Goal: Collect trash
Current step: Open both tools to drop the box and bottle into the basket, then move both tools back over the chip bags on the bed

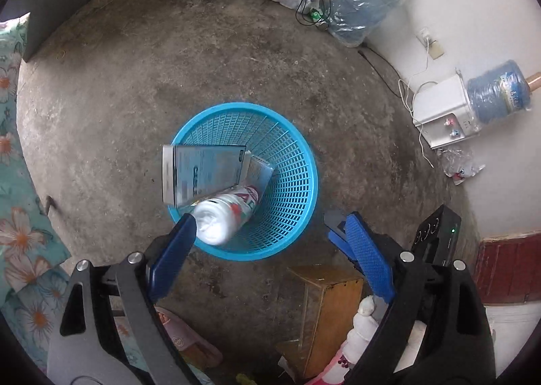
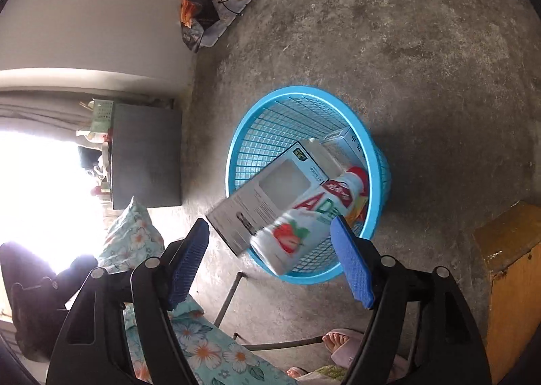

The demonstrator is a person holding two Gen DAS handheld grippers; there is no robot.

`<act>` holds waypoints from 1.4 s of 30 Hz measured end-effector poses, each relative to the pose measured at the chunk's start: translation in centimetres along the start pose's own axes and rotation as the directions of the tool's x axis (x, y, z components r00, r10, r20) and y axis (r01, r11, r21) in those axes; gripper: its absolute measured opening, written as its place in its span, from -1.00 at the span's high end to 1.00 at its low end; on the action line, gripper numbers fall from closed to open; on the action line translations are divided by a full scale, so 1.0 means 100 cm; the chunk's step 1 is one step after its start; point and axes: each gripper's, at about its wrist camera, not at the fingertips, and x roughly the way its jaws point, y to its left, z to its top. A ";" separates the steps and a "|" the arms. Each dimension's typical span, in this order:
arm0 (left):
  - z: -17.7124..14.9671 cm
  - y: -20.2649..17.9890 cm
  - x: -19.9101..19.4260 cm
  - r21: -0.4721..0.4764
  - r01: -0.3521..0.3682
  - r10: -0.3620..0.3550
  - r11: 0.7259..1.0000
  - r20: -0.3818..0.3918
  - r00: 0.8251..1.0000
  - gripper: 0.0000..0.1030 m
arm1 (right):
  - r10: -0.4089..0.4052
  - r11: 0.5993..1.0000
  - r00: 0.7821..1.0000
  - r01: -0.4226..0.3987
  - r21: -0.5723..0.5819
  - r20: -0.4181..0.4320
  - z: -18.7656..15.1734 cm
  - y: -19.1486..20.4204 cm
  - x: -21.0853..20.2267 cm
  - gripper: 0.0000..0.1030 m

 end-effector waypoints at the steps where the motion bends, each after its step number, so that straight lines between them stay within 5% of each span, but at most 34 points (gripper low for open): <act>1: -0.001 -0.001 -0.009 0.015 0.009 -0.009 1.000 0.022 1.000 -0.66 | -0.005 1.000 1.000 0.005 -0.013 0.004 -0.003 -0.001 -0.005 -0.41; 5: -0.016 -0.001 -0.062 0.084 0.036 -0.047 0.996 0.133 0.990 -0.66 | -0.016 0.999 1.000 0.016 -0.047 0.010 -0.017 0.000 -0.028 -0.41; 11: -0.058 -0.004 -0.156 0.186 0.072 -0.125 0.980 0.294 0.948 -0.66 | -0.030 0.982 0.997 0.043 -0.181 0.075 -0.037 0.043 -0.066 -0.41; 18: -0.132 0.016 -0.255 0.202 0.064 -0.148 0.977 0.432 0.890 -0.67 | -0.005 0.884 0.985 0.084 -0.460 0.170 -0.090 0.131 -0.107 -0.55; 22: -0.190 0.047 -0.300 0.107 0.007 -0.064 0.994 0.539 0.840 -0.71 | 0.054 0.804 0.983 0.060 -0.592 0.173 -0.130 0.167 -0.125 -0.76; 27: -0.258 0.093 -0.342 -0.031 -0.058 0.065 0.998 0.604 0.795 -0.71 | 0.058 0.675 0.984 0.085 -0.733 0.168 -0.179 0.208 -0.133 -0.77; 30: -0.301 0.126 -0.368 -0.160 -0.101 0.182 0.982 0.644 0.743 -0.71 | 0.061 0.594 0.989 0.075 -0.801 0.137 -0.212 0.233 -0.135 -0.77; 34: -0.354 0.170 -0.396 -0.304 -0.101 0.283 0.947 0.650 0.705 -0.71 | 0.067 0.539 0.997 -0.007 -0.842 0.035 -0.248 0.252 -0.134 -0.77; 38: -0.403 0.199 -0.412 -0.394 -0.116 0.359 0.912 0.628 0.690 -0.71 | 0.077 0.490 0.996 -0.083 -0.868 -0.052 -0.286 0.271 -0.132 -0.77; 42: -0.448 0.222 -0.414 -0.467 -0.108 0.394 0.878 0.576 0.716 -0.71 | 0.087 0.421 0.987 -0.159 -0.893 -0.135 -0.326 0.294 -0.128 -0.77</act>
